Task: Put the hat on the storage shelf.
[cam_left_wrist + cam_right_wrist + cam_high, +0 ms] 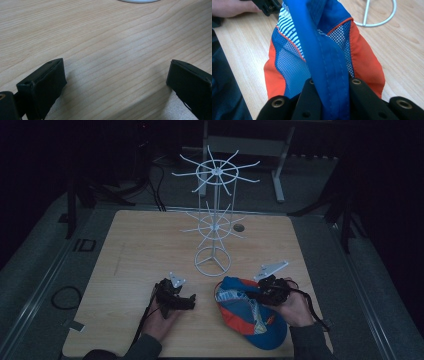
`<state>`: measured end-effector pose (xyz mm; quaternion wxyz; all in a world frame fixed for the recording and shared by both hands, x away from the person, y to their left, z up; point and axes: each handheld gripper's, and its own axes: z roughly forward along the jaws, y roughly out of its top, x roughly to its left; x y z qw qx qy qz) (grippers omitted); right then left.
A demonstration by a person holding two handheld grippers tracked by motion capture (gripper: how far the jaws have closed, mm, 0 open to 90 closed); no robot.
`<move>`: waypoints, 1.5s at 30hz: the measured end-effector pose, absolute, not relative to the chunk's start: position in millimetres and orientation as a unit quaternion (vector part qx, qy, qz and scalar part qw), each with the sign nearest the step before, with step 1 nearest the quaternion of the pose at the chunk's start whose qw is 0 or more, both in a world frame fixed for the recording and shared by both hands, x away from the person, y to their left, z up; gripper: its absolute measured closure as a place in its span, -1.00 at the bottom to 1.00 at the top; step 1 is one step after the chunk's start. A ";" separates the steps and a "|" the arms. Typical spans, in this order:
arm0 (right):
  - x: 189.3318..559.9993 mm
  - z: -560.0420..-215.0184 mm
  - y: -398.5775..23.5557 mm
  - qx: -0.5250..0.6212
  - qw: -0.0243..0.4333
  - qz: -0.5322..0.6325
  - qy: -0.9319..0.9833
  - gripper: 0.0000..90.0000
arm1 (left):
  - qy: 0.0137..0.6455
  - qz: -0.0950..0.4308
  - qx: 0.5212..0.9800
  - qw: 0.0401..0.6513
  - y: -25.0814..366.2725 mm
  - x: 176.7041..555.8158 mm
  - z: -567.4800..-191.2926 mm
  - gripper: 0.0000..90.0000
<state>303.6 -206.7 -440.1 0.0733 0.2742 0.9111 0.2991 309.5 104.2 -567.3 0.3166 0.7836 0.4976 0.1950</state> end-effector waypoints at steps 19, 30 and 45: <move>297.2 -421.9 -224.9 0.287 0.091 0.340 0.891 0.94 | 0.499 0.195 0.782 0.318 103.9 309.5 -567.5 -0.94; 294.6 -413.1 -233.2 0.294 0.094 0.354 0.883 0.94 | 0.499 0.196 0.782 0.319 103.9 309.5 -567.6 -0.94; 290.1 -398.3 -251.3 0.308 0.115 0.369 0.869 0.94 | 0.499 0.196 0.782 0.319 103.9 309.6 -567.7 -0.94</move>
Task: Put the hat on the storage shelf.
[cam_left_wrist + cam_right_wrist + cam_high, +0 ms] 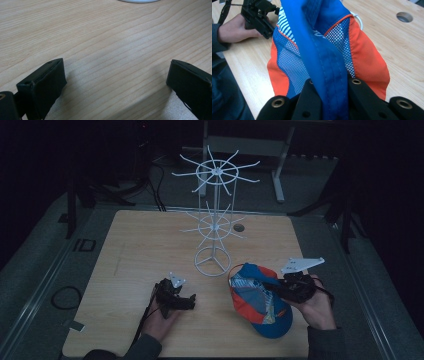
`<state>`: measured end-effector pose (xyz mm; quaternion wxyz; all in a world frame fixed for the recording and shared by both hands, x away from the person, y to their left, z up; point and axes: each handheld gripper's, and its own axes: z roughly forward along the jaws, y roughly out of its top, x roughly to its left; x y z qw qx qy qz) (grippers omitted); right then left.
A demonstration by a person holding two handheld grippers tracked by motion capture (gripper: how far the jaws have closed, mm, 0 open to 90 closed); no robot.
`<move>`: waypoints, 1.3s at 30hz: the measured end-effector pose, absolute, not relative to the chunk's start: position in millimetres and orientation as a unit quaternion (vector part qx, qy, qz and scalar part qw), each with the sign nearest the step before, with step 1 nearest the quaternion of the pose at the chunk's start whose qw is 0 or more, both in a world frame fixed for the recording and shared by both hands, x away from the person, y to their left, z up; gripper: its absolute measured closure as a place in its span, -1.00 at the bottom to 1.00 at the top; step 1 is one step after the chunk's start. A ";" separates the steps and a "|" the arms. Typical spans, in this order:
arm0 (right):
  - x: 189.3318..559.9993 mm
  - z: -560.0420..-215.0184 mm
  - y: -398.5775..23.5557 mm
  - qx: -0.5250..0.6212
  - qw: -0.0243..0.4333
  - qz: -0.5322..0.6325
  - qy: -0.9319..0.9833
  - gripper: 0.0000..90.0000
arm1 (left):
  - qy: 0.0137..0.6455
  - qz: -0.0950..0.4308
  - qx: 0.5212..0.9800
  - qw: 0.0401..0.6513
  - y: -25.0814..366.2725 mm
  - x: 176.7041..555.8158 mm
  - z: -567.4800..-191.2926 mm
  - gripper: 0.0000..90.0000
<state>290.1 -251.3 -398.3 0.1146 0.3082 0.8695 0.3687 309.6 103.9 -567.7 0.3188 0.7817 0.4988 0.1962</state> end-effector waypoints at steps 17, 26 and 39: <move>292.1 -385.2 -256.5 0.316 0.132 0.389 0.855 0.94 | 0.498 0.196 0.783 0.318 104.1 309.6 -567.4 -0.94; 291.7 -377.3 -256.9 0.317 0.143 0.400 0.848 0.94 | 0.498 0.196 0.783 0.318 104.1 309.6 -567.5 -0.94; 292.0 -365.1 -255.7 0.315 0.156 0.414 0.840 0.94 | 0.498 0.196 0.783 0.318 104.1 309.6 -567.4 -0.94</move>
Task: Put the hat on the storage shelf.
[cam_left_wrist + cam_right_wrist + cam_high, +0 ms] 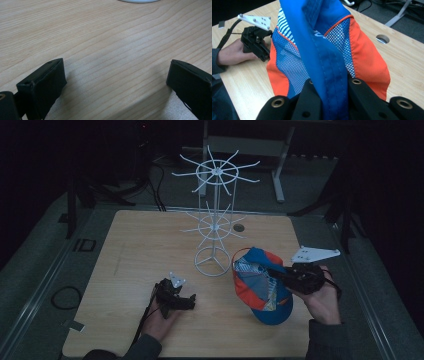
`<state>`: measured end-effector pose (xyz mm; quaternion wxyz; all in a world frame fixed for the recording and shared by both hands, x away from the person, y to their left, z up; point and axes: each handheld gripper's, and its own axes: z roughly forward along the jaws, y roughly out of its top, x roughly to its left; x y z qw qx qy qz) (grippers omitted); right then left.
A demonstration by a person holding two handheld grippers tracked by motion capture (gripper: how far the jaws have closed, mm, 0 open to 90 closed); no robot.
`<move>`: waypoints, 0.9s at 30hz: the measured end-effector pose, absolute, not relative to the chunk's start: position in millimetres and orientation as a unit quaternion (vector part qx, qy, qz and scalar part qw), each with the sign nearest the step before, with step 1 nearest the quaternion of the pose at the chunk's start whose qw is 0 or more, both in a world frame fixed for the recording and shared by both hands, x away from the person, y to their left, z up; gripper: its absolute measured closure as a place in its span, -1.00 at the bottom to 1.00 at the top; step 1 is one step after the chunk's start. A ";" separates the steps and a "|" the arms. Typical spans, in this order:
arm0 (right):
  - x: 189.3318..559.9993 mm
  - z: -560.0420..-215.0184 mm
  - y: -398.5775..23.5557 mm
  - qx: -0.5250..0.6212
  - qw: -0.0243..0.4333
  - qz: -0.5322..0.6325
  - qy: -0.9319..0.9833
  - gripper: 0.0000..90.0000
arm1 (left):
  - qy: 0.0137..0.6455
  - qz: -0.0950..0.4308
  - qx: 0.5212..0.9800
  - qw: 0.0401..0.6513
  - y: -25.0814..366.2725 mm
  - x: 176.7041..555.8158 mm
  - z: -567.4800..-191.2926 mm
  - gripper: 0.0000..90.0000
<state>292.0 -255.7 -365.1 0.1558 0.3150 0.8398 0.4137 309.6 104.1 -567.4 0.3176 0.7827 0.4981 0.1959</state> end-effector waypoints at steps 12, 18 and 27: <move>294.0 -355.3 -263.9 0.327 0.172 0.436 0.821 0.93 | 0.498 0.196 0.783 0.318 104.1 309.6 -567.4 -0.94; 294.6 -350.1 -269.7 0.340 0.183 0.456 0.802 0.93 | 0.498 0.196 0.783 0.317 104.1 309.6 -567.4 -0.94; 298.9 -341.4 -271.2 0.345 0.197 0.465 0.791 0.93 | 0.498 0.196 0.783 0.317 104.1 309.6 -567.4 -0.94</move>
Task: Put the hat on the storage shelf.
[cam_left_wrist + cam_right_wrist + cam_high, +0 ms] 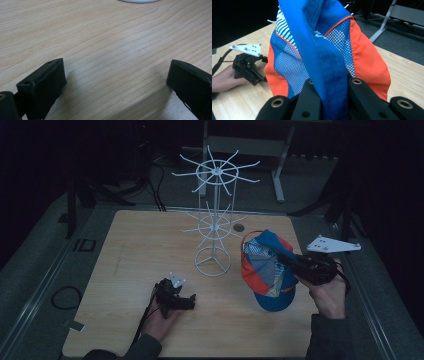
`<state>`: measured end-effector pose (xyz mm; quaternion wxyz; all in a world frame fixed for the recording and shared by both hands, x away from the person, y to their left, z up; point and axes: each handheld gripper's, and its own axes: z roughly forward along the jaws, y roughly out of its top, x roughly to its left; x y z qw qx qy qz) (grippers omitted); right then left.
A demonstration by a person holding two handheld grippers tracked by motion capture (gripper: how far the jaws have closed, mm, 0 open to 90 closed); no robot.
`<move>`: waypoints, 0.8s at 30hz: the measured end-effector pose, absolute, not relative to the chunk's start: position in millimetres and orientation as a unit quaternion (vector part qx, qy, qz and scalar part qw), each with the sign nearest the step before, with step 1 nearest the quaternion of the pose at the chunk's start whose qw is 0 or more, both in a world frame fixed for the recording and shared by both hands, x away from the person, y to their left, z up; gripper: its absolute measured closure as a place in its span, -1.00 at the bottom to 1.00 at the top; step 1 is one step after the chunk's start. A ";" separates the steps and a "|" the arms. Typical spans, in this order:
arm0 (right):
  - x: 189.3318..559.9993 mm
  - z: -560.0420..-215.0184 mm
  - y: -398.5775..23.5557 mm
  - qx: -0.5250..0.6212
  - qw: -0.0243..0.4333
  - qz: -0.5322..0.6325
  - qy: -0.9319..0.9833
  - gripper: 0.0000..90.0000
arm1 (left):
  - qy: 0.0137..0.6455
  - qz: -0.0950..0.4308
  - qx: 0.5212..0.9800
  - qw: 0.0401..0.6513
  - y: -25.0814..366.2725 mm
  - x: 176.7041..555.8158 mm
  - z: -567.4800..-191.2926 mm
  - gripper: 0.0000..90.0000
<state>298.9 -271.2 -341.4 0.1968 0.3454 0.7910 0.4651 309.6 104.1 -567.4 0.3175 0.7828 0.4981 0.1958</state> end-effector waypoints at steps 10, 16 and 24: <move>304.9 -334.8 -271.1 0.345 0.204 0.470 0.786 0.93 | 0.498 0.196 0.783 0.317 104.1 309.6 -567.4 -0.94; 306.0 -330.1 -271.4 0.339 0.207 0.476 0.785 0.93 | 0.498 0.196 0.783 0.317 104.1 309.6 -567.4 -0.94; 307.8 -323.4 -270.2 0.335 0.209 0.483 0.782 0.93 | 0.498 0.196 0.783 0.318 104.1 309.6 -567.4 -0.94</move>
